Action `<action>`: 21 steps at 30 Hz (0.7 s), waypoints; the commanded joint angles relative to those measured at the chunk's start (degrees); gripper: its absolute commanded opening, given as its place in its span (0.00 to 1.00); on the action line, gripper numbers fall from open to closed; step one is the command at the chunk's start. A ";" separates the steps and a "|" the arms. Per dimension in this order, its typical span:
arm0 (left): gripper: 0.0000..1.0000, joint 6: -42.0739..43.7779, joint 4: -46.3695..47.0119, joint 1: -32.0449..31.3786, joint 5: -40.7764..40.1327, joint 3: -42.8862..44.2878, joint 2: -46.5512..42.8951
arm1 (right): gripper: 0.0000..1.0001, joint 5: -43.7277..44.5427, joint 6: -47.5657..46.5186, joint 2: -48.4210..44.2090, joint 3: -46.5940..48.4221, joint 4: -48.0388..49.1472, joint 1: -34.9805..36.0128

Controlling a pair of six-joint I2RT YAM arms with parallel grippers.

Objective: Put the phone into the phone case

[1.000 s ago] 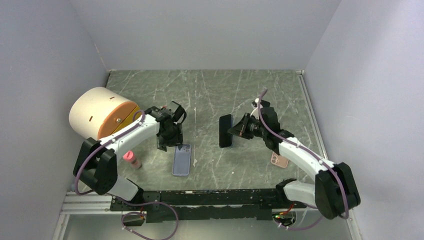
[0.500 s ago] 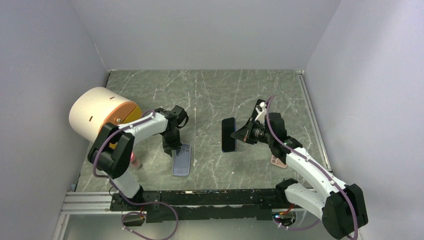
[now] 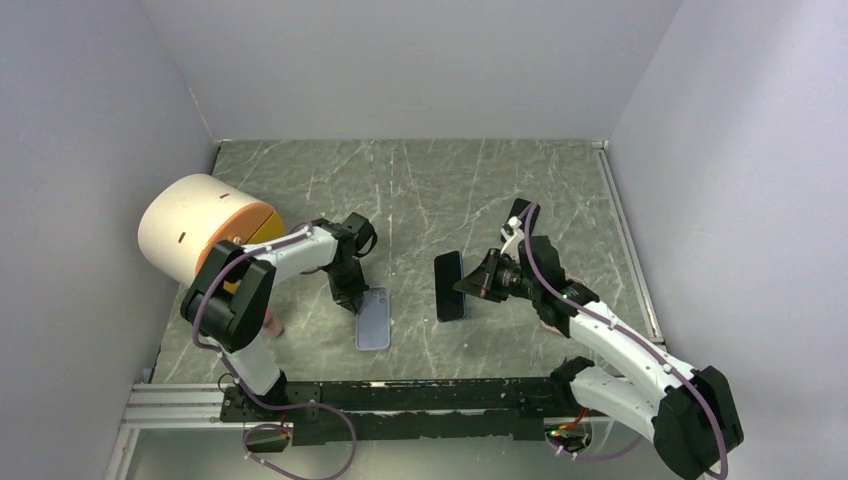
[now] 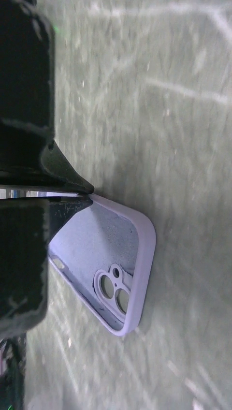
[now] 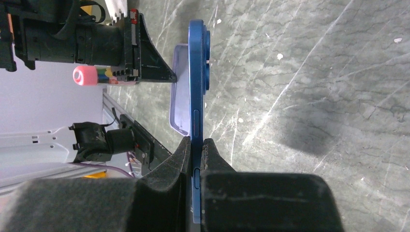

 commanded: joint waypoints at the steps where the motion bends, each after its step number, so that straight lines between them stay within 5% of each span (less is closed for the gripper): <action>1: 0.12 -6.54 9.30 -1.38 7.80 -0.99 -2.90 | 0.00 2.54 2.24 0.70 2.48 5.87 2.93; 12: 0.50 -6.40 7.90 -0.46 7.05 -0.23 -11.45 | 0.00 7.32 5.31 7.96 5.25 11.50 12.10; 21: 0.41 -0.84 11.78 8.47 14.99 -9.19 -19.67 | 0.00 7.82 4.60 18.51 9.71 15.88 16.31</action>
